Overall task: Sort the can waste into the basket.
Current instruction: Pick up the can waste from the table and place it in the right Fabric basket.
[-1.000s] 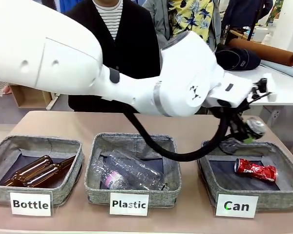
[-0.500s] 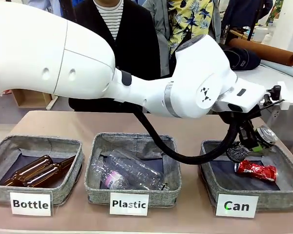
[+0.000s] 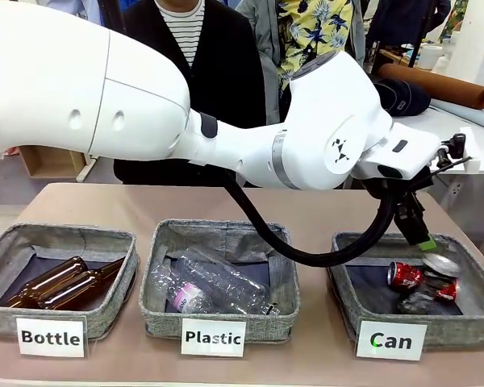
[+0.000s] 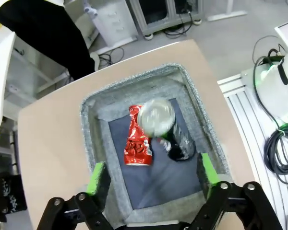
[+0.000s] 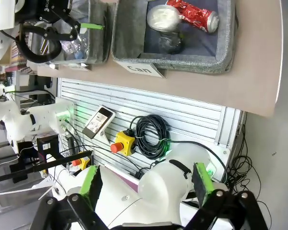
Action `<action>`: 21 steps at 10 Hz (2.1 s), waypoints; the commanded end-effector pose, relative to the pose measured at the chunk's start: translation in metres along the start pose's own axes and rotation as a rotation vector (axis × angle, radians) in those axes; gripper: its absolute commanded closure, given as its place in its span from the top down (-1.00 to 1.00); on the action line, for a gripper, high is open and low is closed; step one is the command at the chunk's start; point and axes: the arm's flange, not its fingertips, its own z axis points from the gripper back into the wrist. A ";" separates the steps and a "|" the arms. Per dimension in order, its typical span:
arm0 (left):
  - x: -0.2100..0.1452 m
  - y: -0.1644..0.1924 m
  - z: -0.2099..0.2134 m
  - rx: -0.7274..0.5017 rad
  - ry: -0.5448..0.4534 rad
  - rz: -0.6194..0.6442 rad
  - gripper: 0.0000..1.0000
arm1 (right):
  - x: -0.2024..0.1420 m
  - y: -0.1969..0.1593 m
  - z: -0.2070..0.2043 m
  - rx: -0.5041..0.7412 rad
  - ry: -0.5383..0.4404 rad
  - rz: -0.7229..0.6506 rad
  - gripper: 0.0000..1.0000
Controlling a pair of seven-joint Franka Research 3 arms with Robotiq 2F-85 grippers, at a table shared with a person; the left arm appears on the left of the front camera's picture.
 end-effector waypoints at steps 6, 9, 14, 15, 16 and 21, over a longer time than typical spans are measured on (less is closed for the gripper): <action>-0.051 -0.021 0.152 0.038 -0.017 0.225 1.00 | 0.070 0.022 -0.015 -0.007 -0.005 0.023 1.00; -0.125 -0.051 0.270 0.132 -0.046 0.456 1.00 | 0.153 0.096 -0.073 0.077 0.075 0.289 1.00; -0.342 -0.155 0.407 -0.019 -0.472 0.955 1.00 | 0.241 0.188 -0.240 0.356 0.036 0.315 1.00; -0.381 -0.194 0.409 0.017 -0.548 1.086 1.00 | 0.245 0.180 -0.255 0.432 0.024 0.219 1.00; -0.411 -0.230 0.404 0.027 -0.662 1.150 1.00 | 0.251 0.167 -0.256 0.518 0.010 0.096 1.00; -0.467 -0.227 0.431 0.032 -0.716 1.242 1.00 | 0.261 0.144 -0.250 0.554 -0.008 0.033 1.00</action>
